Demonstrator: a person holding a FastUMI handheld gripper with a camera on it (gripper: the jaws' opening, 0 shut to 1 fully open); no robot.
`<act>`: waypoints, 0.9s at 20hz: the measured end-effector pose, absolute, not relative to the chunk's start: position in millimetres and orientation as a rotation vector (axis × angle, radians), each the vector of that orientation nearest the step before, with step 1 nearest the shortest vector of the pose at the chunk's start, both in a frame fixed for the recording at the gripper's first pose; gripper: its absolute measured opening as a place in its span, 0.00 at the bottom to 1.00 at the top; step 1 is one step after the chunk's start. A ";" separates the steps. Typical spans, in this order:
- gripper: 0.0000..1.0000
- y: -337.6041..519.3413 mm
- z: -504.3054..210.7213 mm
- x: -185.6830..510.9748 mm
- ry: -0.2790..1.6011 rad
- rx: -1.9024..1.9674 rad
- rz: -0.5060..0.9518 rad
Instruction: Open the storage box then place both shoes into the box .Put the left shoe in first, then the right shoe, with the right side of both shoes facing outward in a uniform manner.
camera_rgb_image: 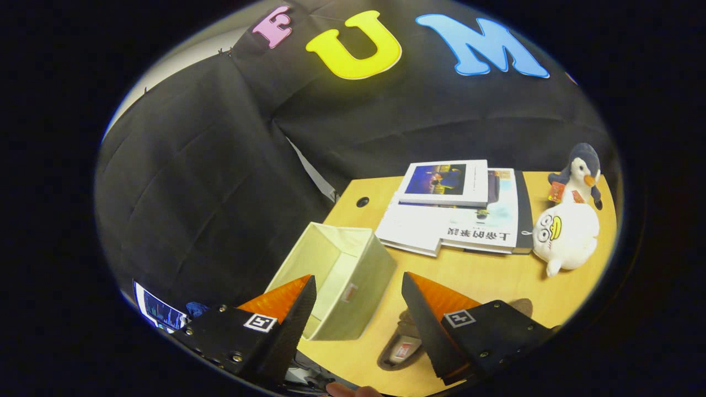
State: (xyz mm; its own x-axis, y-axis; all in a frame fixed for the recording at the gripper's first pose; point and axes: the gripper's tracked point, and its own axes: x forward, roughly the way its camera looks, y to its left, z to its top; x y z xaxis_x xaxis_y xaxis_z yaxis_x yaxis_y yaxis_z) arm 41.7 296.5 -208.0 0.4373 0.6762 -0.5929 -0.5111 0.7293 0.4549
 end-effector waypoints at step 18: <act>0.93 234.3 -376.4 -26.1 1.134 0.063 0.614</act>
State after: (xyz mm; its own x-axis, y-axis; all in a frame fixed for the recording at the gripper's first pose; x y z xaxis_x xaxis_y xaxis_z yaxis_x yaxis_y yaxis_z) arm -26.1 234.3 -376.4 0.2777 0.4881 -0.8274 -0.4259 0.8346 0.3494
